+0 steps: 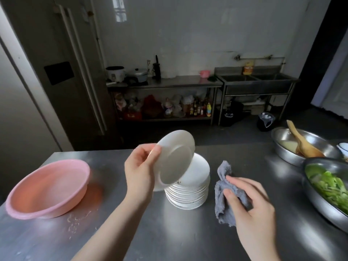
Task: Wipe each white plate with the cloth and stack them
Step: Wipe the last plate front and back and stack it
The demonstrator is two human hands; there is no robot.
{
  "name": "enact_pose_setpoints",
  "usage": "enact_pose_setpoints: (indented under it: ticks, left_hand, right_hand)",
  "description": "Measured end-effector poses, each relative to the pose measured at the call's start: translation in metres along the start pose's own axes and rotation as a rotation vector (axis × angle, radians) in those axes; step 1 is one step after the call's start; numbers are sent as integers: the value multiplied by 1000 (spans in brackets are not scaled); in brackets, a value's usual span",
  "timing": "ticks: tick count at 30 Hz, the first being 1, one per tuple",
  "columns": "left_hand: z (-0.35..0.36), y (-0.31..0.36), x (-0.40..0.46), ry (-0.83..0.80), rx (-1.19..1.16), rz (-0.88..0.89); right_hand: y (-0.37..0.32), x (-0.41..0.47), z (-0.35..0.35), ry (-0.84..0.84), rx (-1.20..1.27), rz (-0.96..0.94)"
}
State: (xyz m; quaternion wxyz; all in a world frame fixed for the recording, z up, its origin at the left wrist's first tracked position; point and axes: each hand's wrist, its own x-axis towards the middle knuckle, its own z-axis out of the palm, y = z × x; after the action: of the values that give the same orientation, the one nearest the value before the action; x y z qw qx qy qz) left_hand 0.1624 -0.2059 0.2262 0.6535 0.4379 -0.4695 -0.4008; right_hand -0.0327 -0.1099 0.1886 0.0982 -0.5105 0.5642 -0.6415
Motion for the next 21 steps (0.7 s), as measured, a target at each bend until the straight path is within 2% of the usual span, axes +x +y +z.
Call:
enact_pose_setpoints:
  ticks: [3, 6, 10, 13, 17, 21]
  left_hand:
    - [15, -12, 20, -152, 276, 231]
    - [25, -32, 36, -197, 574, 515]
    - [33, -71, 41, -221, 774, 794]
    - [33, -94, 41, -216, 783, 860]
    - [34, -115, 37, -312, 784, 943]
    - [31, -132, 30, -428, 693, 852]
  right_hand:
    - [7, 3, 0, 14, -6, 21]
    - [12, 6, 0, 25, -29, 24]
    - [27, 3, -4, 58, -55, 54]
    - [38, 0, -5, 66, -69, 99]
    - [48, -1, -3, 42, -84, 128]
    - [51, -5, 6, -1, -51, 153]
